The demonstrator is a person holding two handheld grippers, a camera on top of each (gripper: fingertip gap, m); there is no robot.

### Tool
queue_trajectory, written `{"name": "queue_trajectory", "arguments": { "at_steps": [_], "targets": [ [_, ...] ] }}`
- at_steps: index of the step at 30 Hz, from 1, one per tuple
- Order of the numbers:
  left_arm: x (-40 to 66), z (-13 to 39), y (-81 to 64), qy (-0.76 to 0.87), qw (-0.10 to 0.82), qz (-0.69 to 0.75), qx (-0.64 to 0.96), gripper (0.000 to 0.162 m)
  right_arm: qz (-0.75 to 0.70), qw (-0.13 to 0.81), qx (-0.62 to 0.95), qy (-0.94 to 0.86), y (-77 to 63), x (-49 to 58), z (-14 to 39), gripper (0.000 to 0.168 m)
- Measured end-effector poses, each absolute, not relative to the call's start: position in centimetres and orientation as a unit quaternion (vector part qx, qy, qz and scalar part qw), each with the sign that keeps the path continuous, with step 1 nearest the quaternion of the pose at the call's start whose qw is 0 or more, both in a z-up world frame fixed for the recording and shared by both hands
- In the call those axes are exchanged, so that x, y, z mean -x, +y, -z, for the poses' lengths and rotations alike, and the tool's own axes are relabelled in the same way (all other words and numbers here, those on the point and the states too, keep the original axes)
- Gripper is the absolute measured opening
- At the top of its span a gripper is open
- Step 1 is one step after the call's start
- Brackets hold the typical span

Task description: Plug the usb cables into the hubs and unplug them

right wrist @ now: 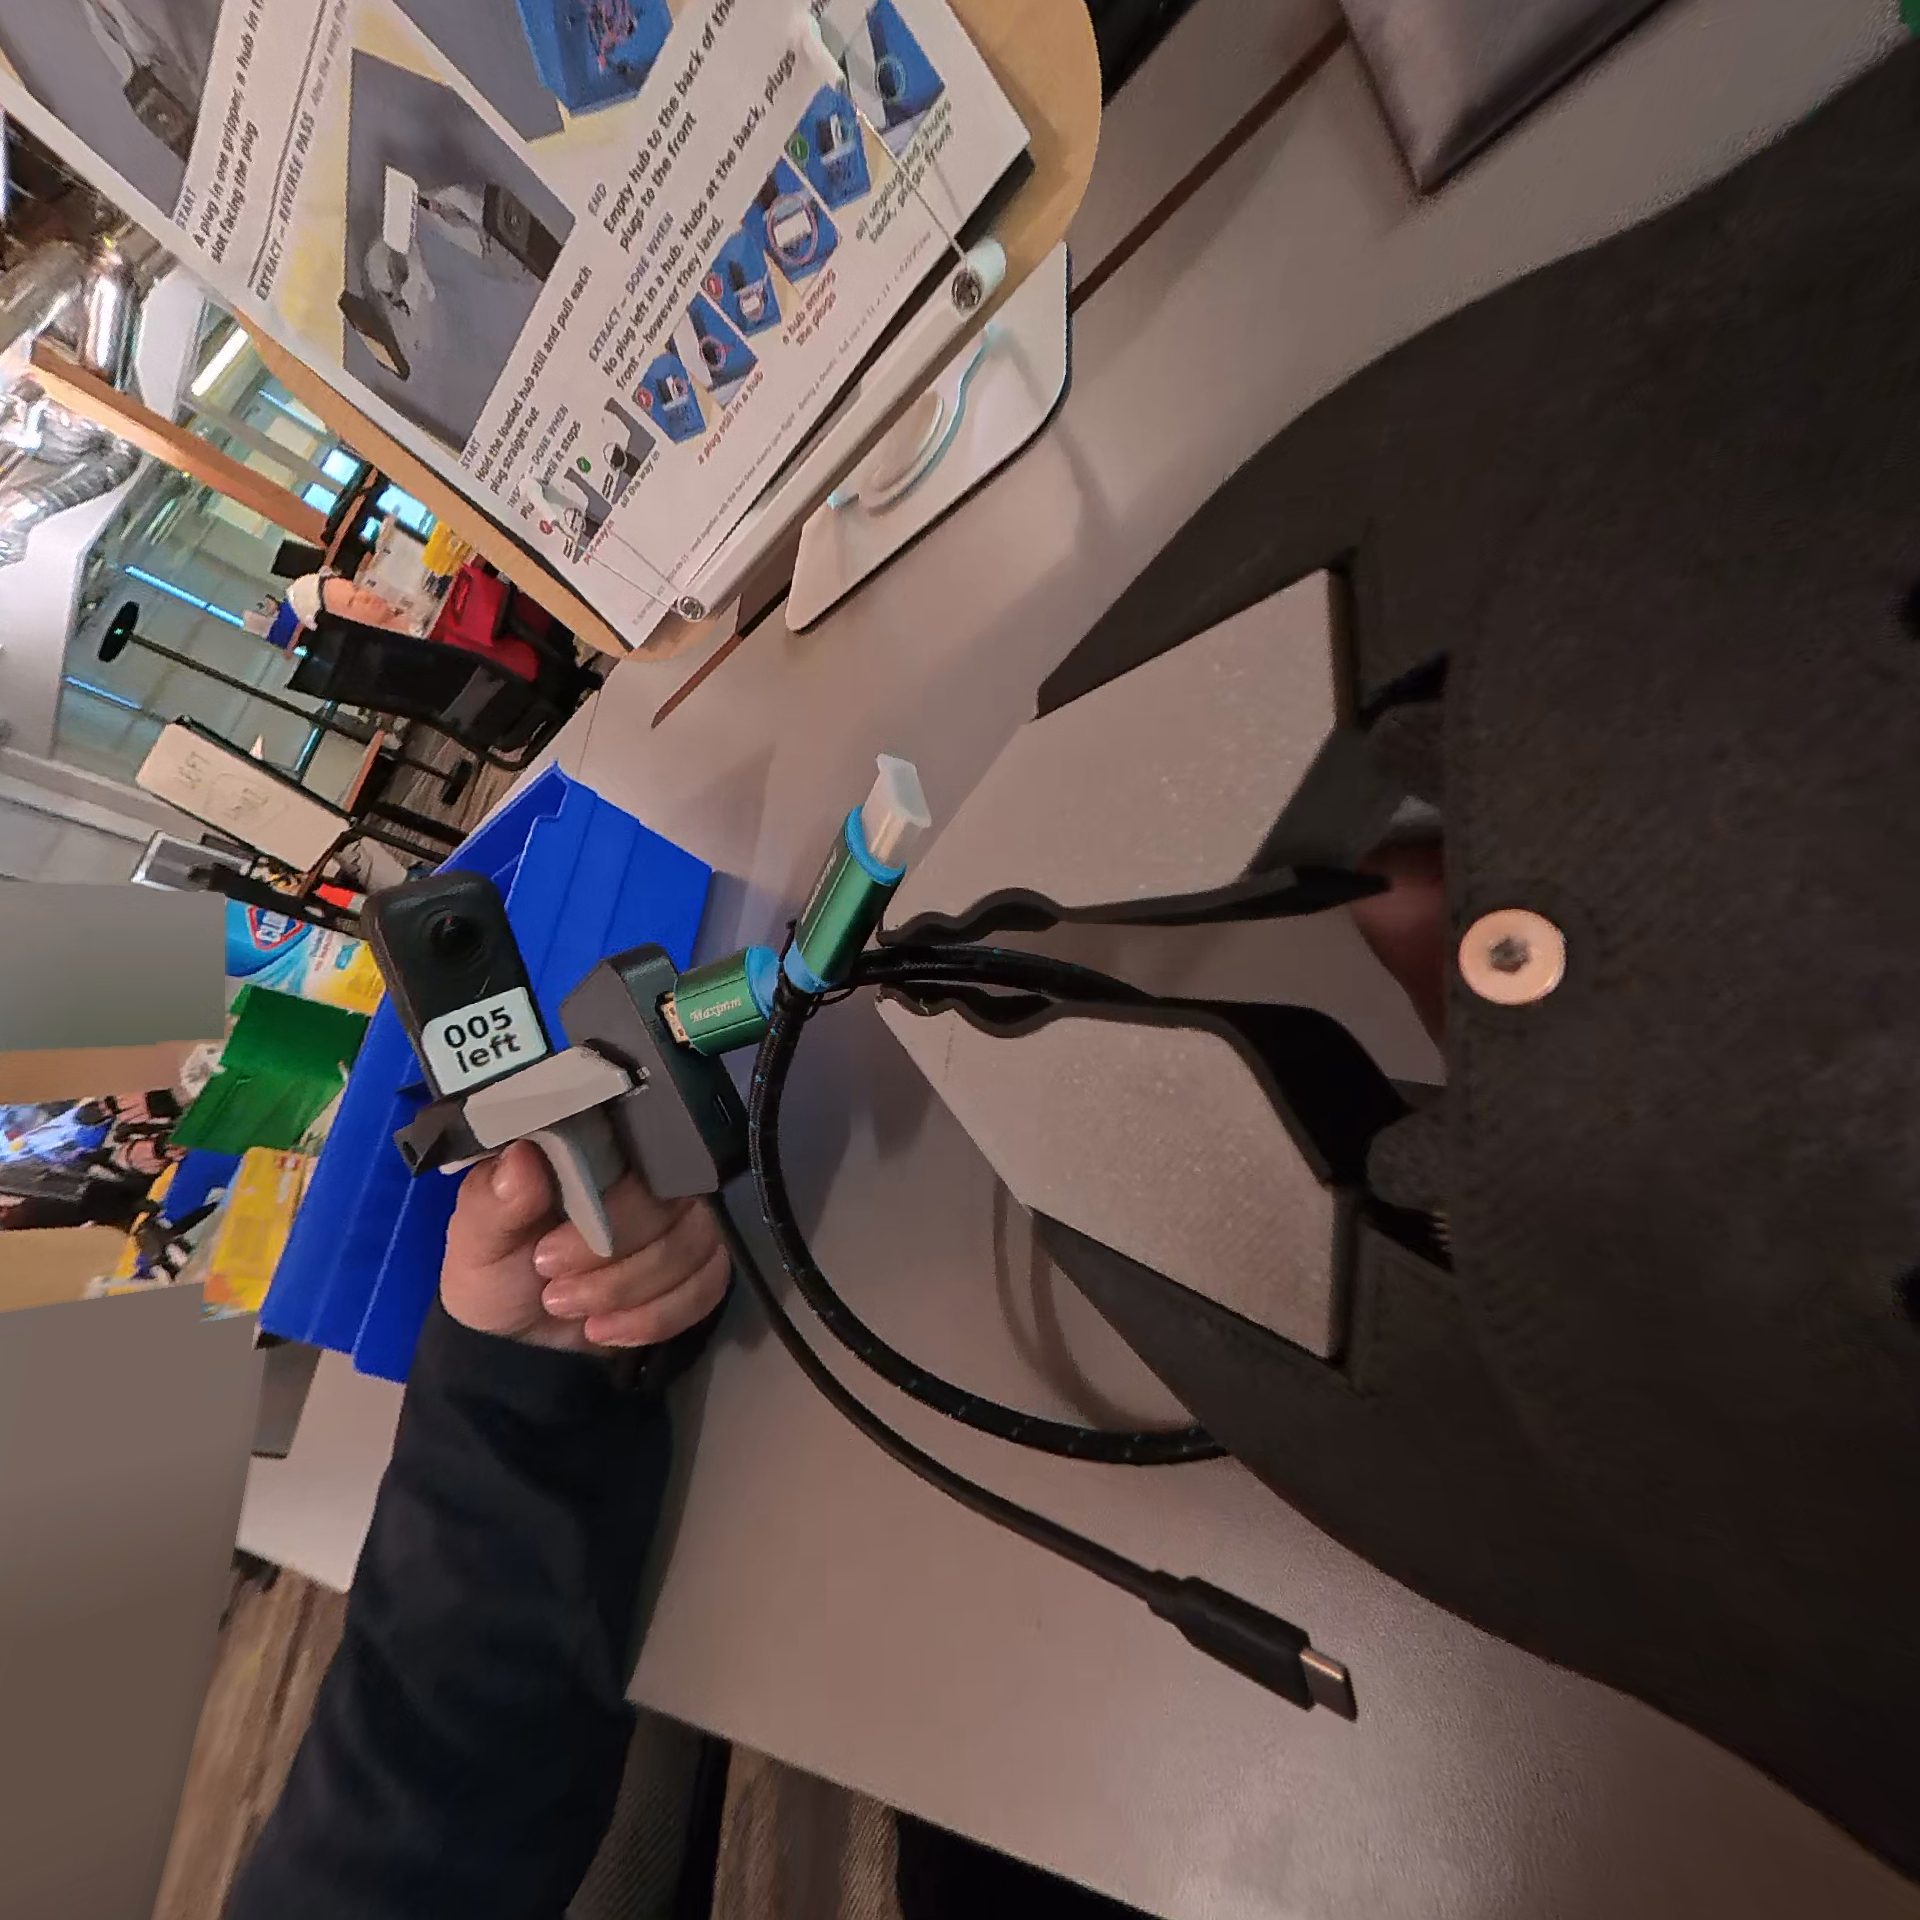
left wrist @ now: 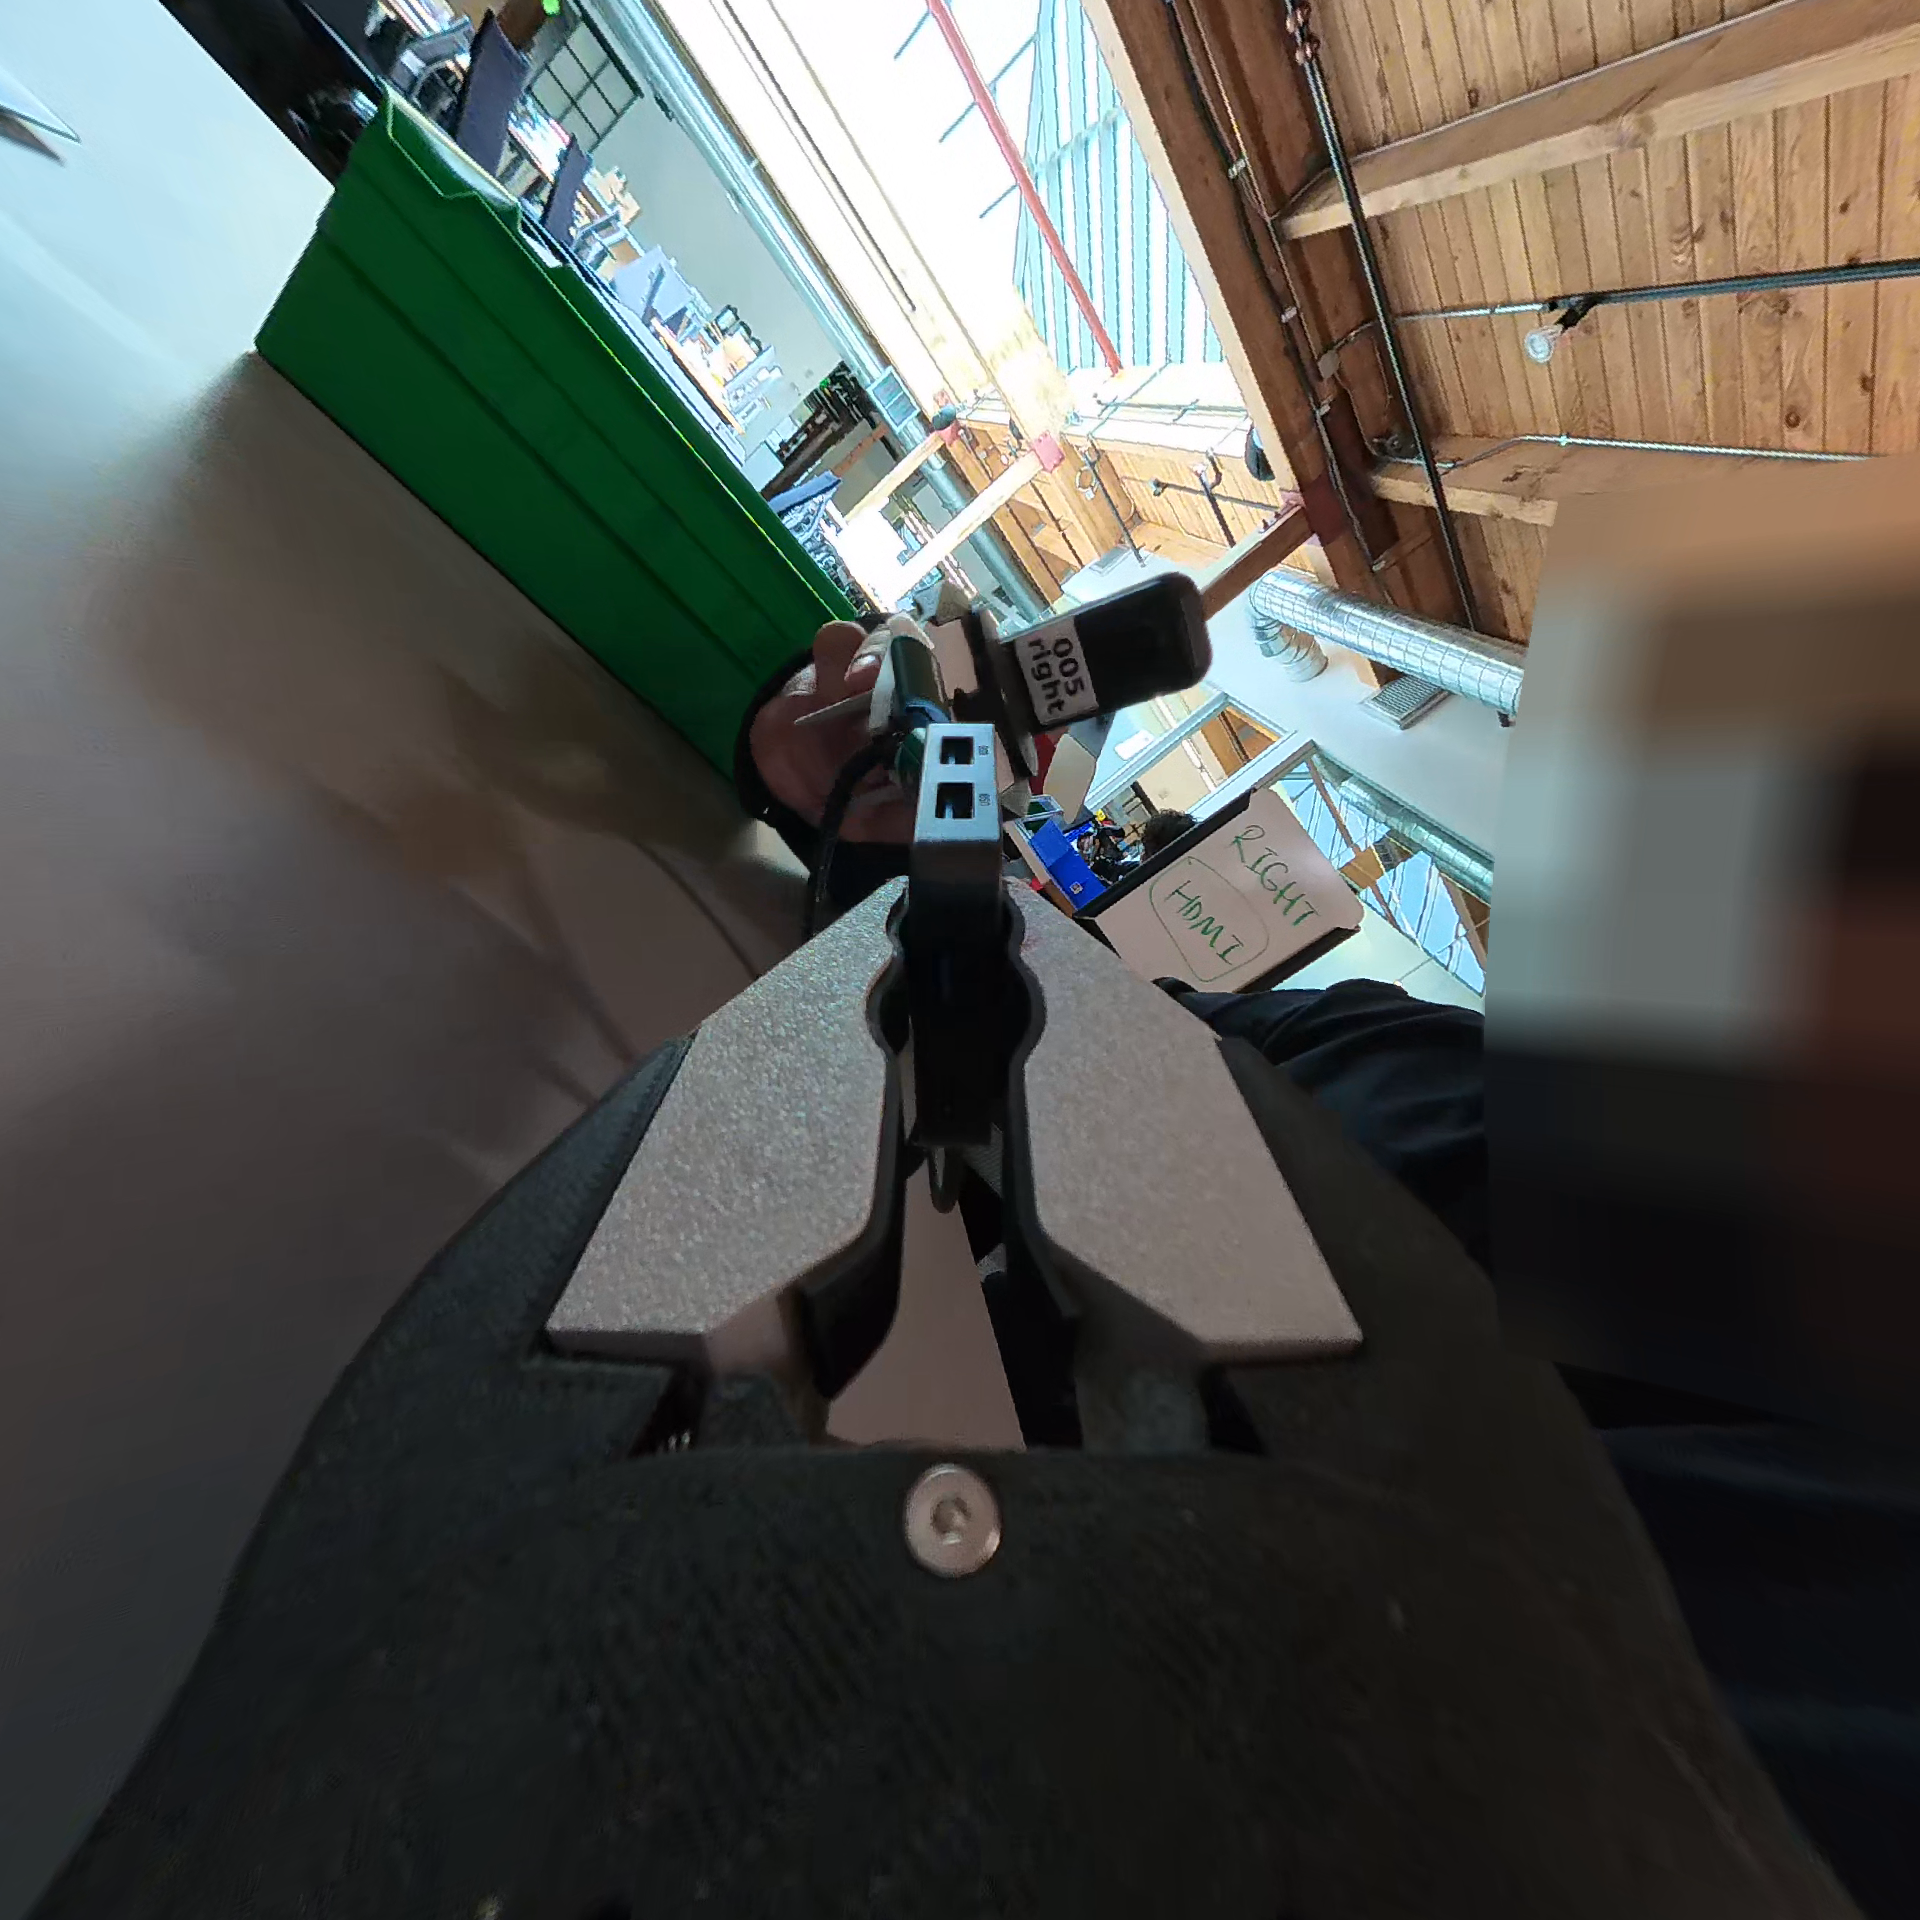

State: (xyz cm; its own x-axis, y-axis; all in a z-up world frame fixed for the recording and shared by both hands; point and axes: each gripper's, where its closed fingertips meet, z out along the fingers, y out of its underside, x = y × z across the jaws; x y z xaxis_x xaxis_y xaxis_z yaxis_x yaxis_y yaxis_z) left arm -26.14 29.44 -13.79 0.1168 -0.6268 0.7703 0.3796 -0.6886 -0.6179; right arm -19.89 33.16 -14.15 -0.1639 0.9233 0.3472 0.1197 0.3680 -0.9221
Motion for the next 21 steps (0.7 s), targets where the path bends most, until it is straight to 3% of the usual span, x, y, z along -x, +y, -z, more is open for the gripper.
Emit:
{"name": "queue_trajectory", "arguments": {
  "at_steps": [13, 21],
  "targets": [
    [26.7, 14.9, 29.8, 0.094, 0.386, 0.615, 0.681, 0.011, -0.377, 0.532, 0.414, -0.636, 34.0, 20.6, 15.0, 0.004],
    [26.5, 16.6, 29.9, 0.109, 0.375, 0.576, 0.718, 0.011, -0.134, 0.603, 0.263, -0.741, 32.6, 19.9, 14.8, 0.002]
  ]
}}
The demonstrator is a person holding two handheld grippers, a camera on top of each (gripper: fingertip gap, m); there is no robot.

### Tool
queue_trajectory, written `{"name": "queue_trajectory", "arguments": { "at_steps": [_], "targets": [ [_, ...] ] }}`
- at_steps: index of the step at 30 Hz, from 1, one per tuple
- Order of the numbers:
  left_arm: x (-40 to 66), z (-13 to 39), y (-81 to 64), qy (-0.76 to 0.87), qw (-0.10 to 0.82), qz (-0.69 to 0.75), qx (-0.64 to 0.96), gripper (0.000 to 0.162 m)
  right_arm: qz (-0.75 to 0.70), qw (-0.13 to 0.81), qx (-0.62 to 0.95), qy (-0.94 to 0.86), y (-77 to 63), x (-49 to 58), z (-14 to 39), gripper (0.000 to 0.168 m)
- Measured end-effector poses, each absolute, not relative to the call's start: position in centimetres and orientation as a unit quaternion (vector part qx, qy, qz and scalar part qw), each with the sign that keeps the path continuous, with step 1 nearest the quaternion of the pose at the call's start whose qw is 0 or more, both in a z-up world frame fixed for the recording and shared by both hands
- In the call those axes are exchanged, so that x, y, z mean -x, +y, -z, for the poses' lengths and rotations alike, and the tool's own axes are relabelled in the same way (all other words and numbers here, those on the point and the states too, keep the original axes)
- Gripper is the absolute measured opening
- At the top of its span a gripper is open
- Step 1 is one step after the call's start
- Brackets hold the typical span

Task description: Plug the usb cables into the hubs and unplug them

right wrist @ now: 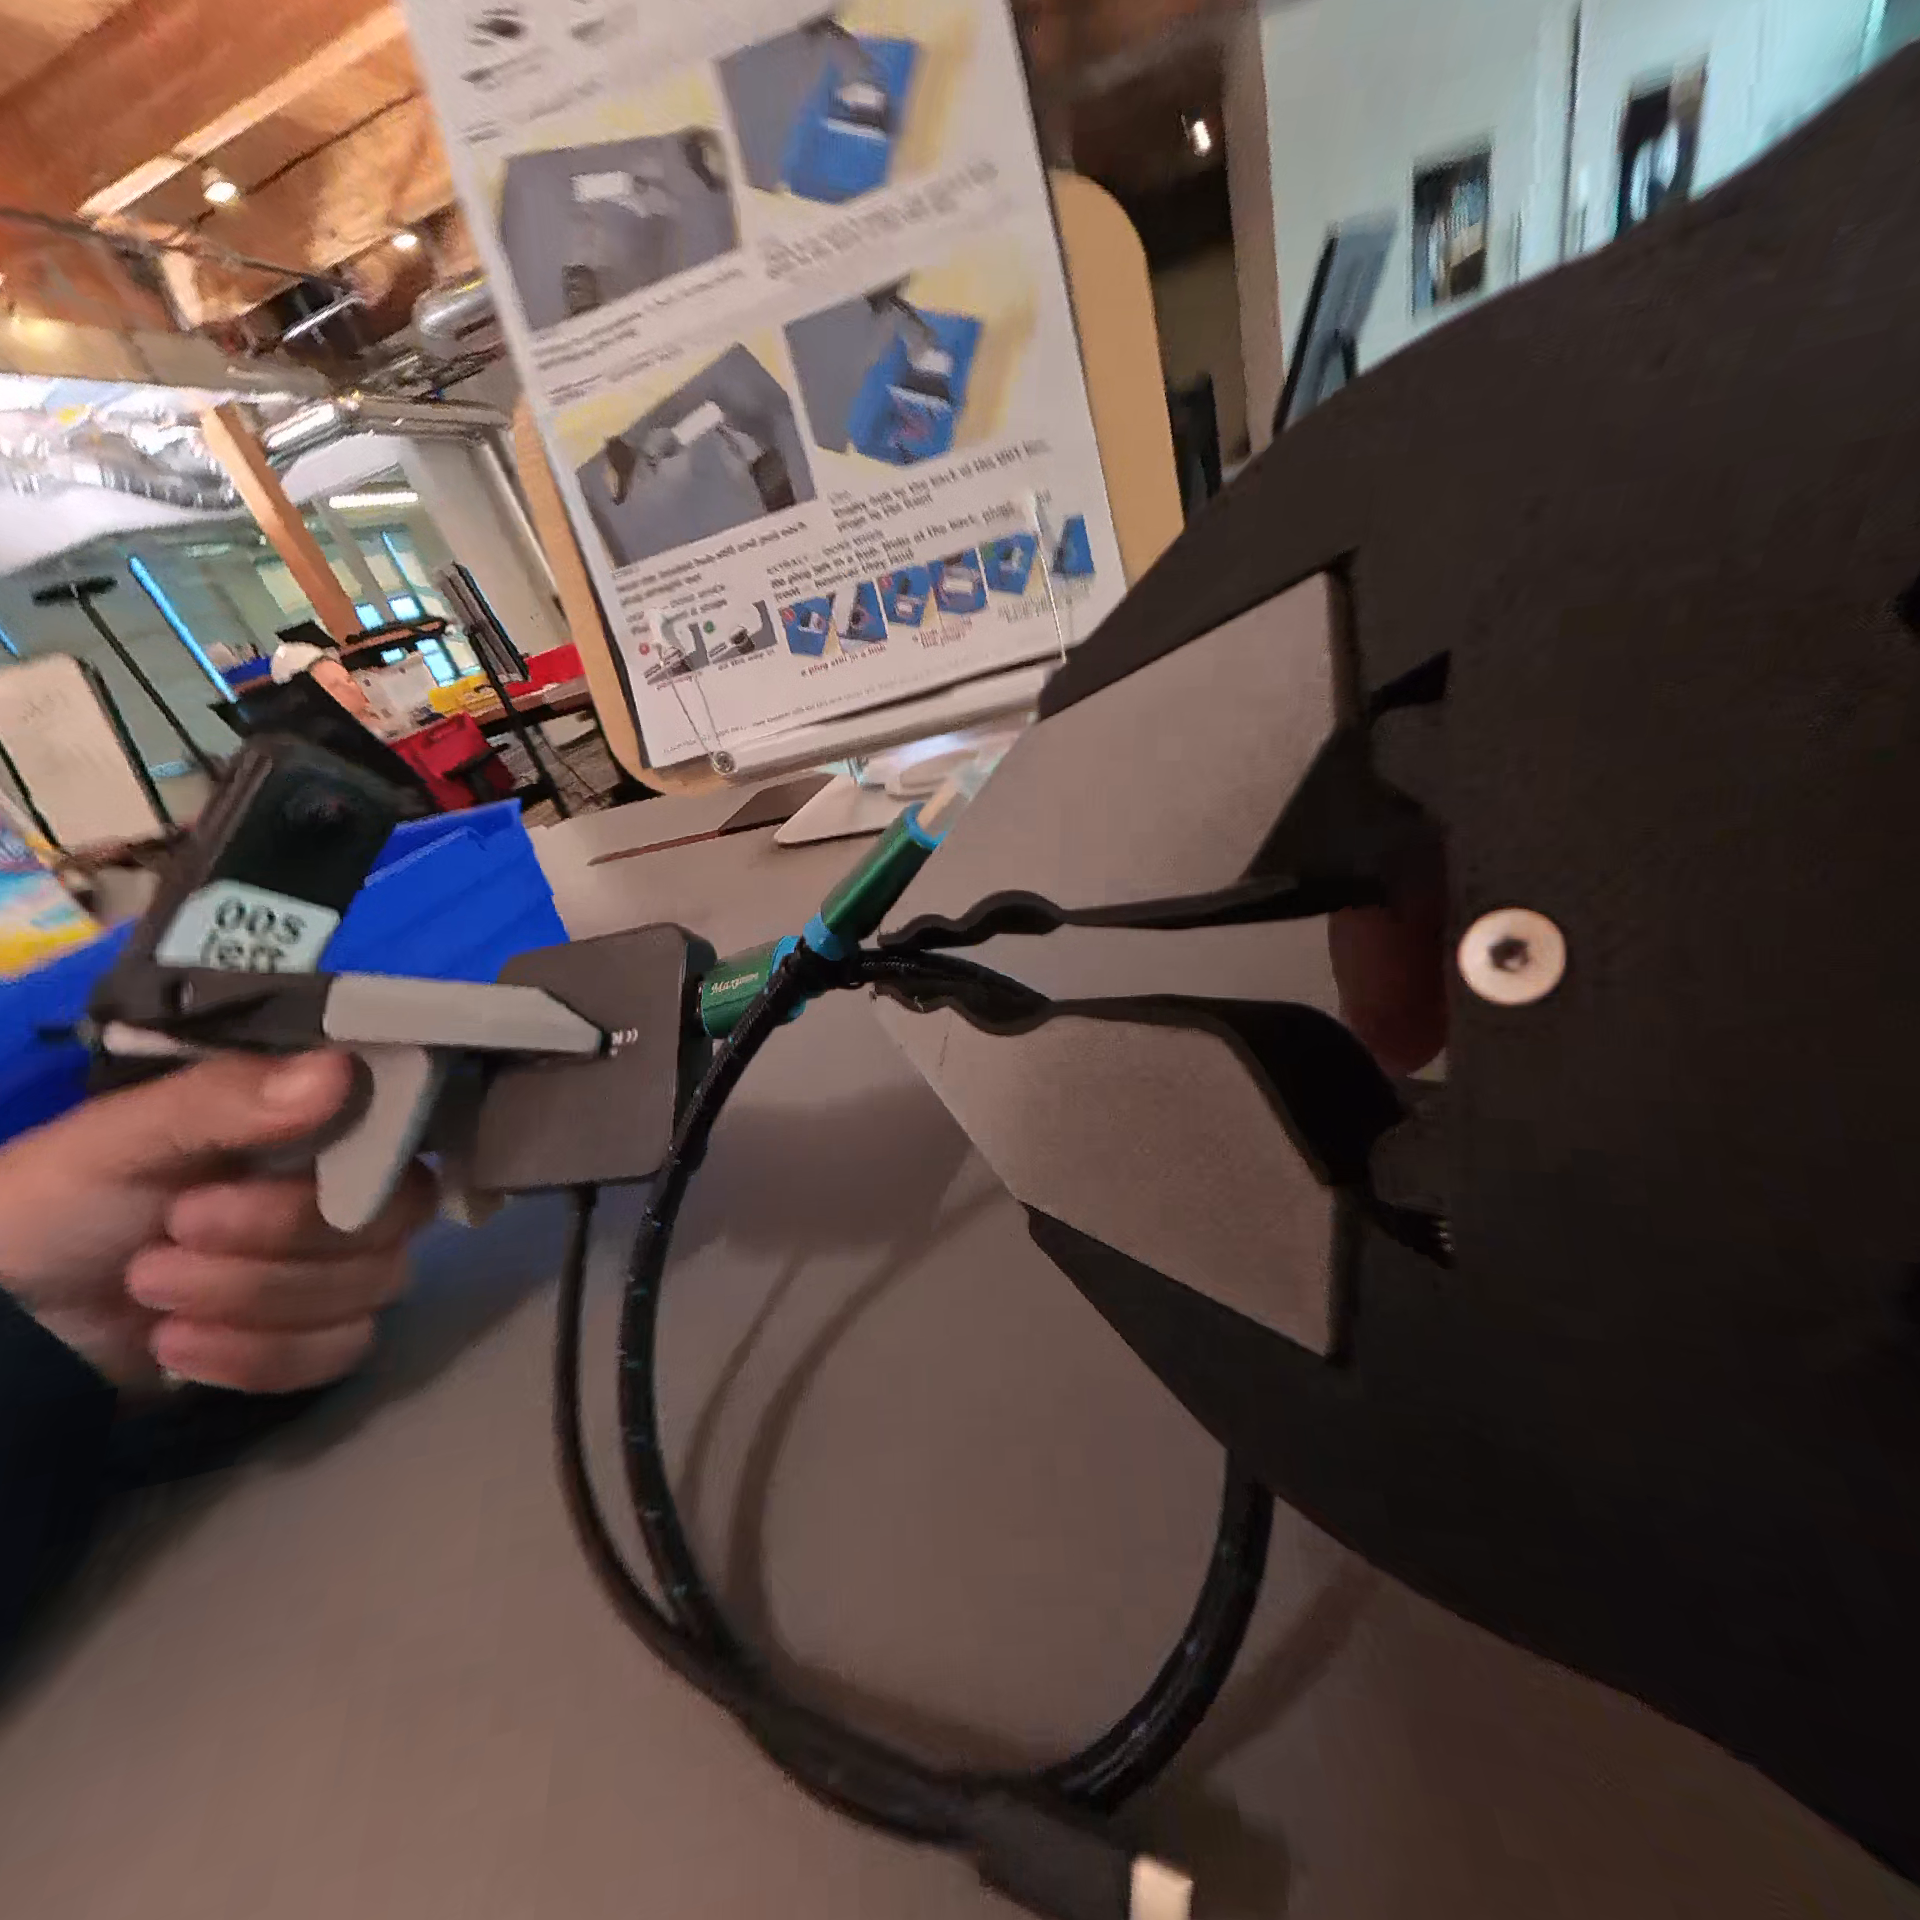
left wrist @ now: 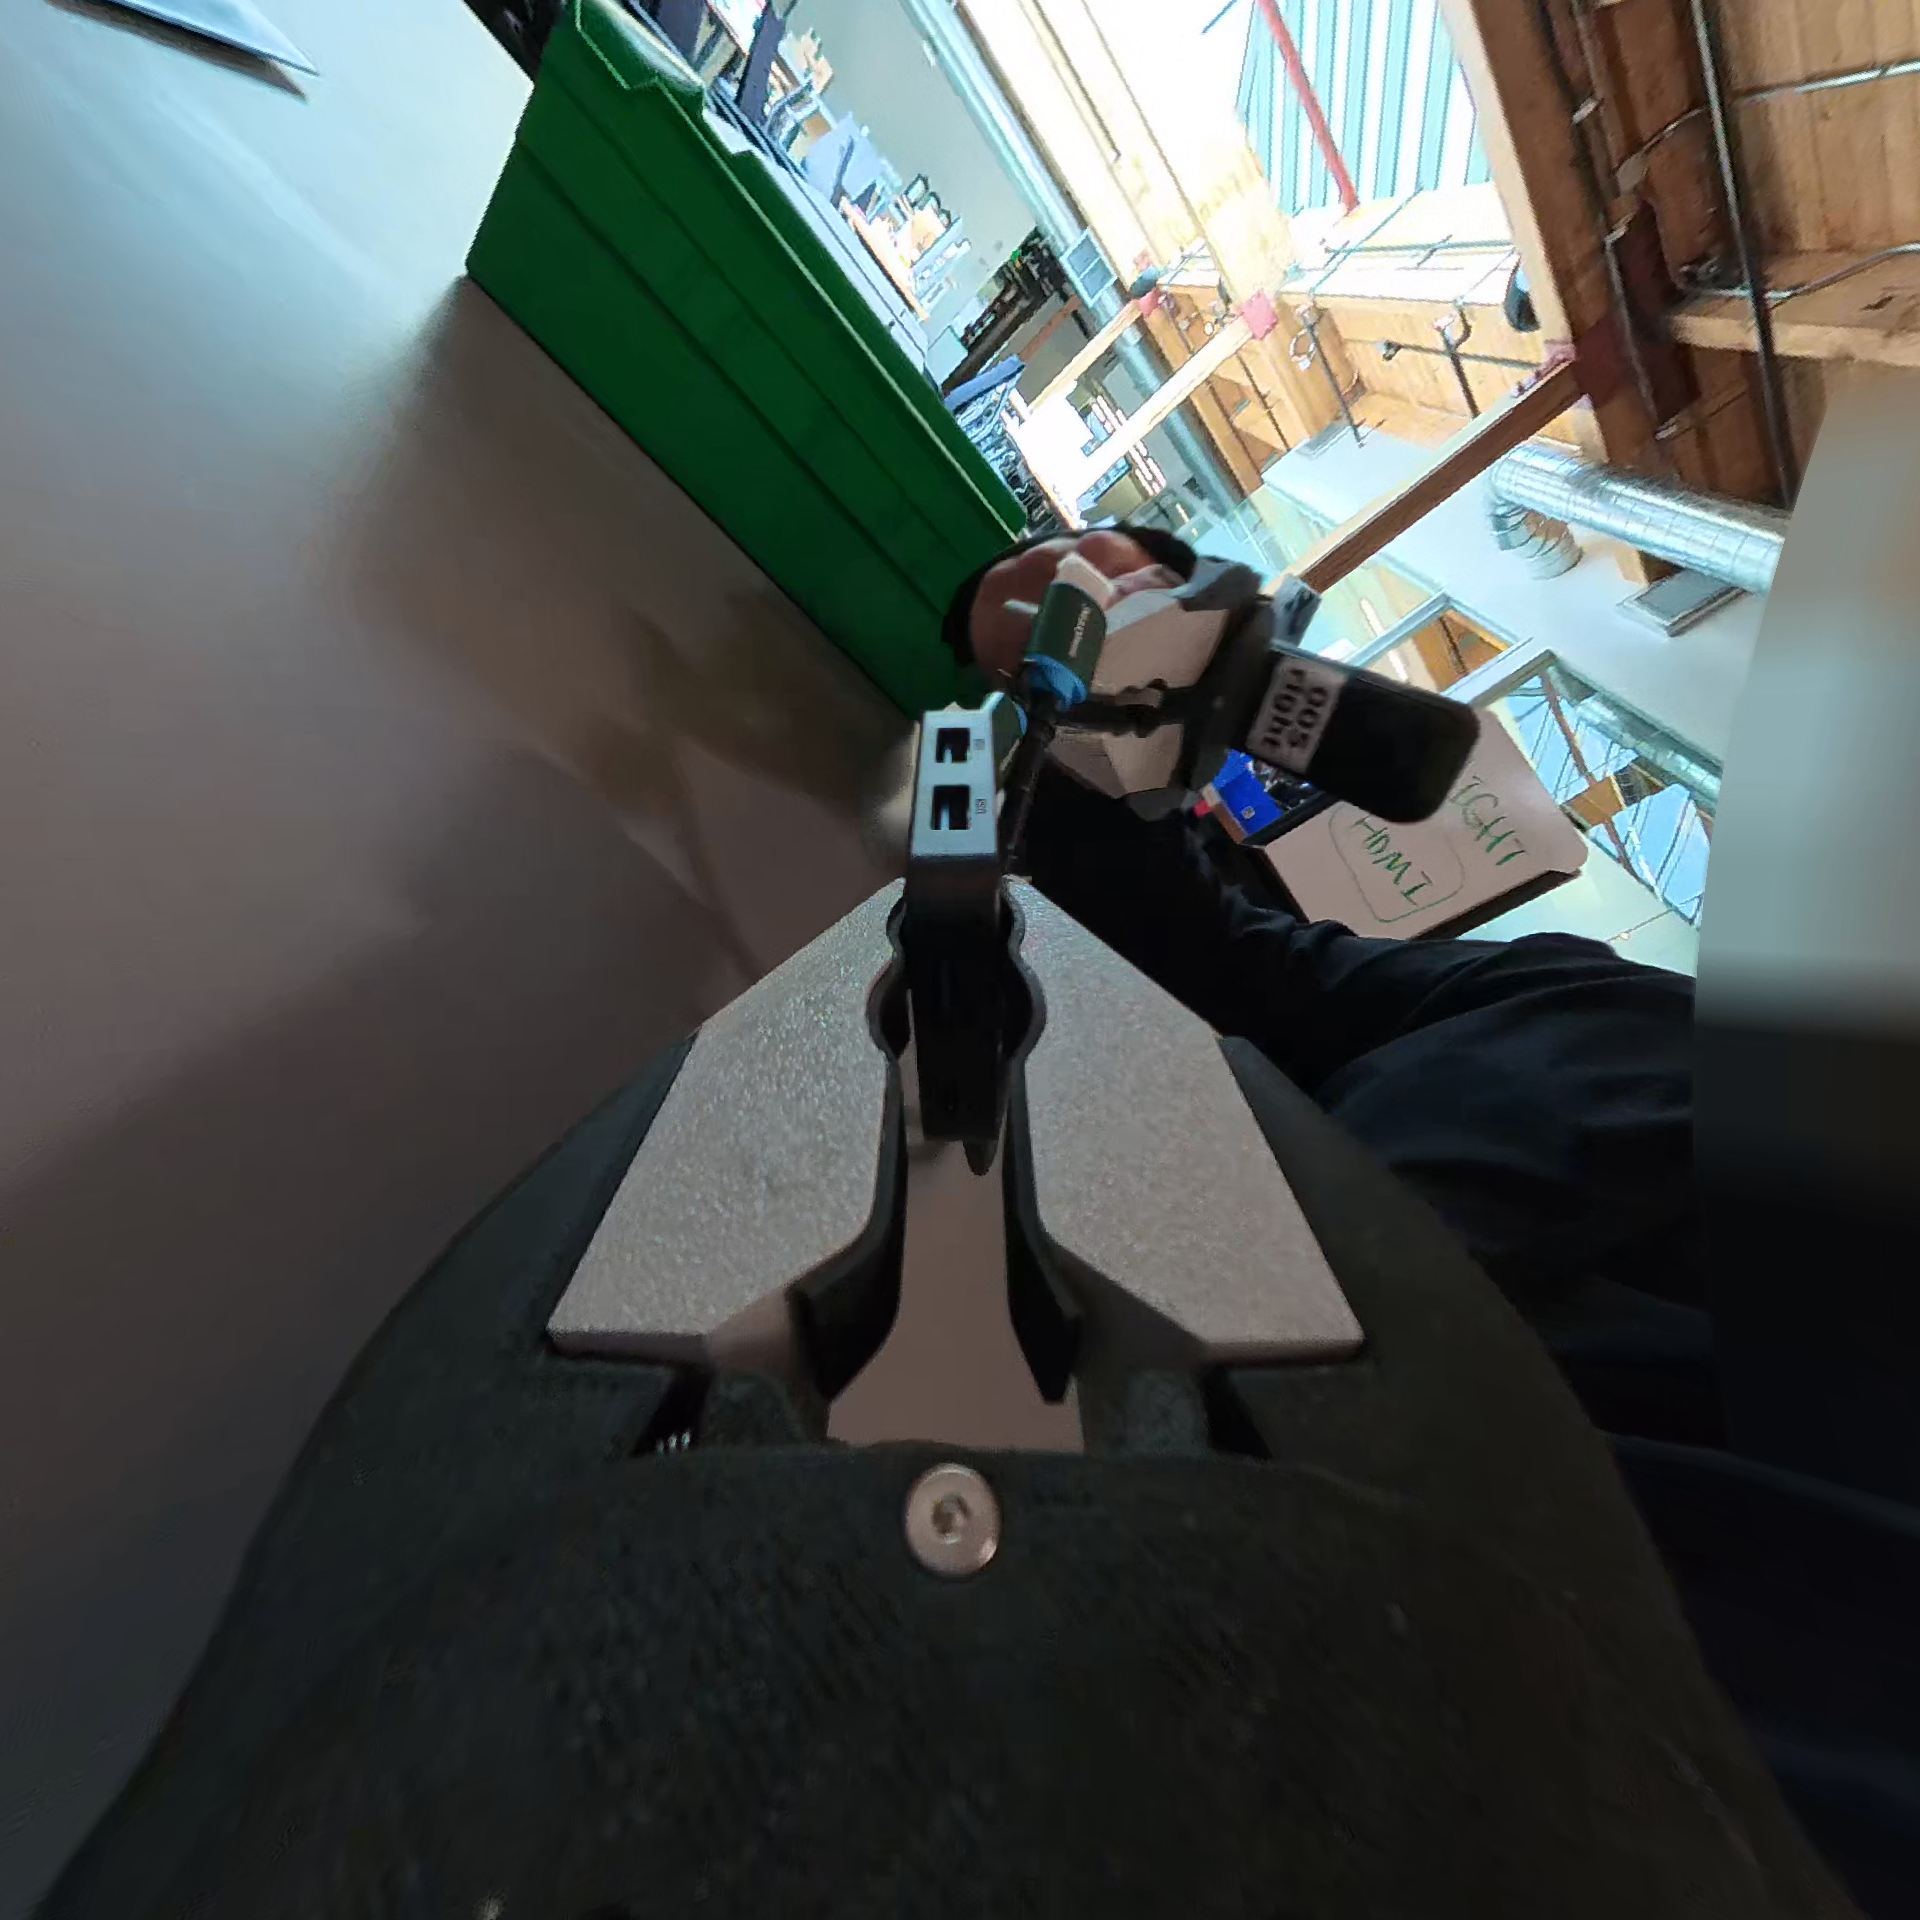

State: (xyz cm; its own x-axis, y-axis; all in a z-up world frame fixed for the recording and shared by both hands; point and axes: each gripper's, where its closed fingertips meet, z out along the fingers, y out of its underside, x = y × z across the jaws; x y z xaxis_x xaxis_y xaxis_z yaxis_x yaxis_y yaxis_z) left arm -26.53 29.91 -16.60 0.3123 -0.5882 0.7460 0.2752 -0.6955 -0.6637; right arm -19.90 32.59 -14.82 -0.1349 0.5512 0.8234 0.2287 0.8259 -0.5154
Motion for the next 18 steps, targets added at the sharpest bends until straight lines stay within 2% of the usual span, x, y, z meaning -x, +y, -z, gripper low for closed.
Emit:
{"name": "queue_trajectory", "arguments": {
  "at_steps": [2, 6, 18],
  "targets": [
    [26.5, 16.9, 30.0, 0.108, 0.37, 0.574, 0.722, 0.011, -0.095, 0.589, 0.235, -0.767, 32.0, 19.9, 14.6, 0.001],
    [26.3, 16.7, 29.6, 0.114, 0.364, 0.584, 0.716, 0.011, -0.15, 0.567, 0.227, -0.777, 31.4, 19.9, 14.0, 0.001],
    [25.1, 15.9, 28.2, 0.134, 0.325, 0.644, 0.68, 0.011, -0.147, 0.642, 0.213, -0.722, 32.7, 19.5, 14.2, 0.001]
  ]
}}
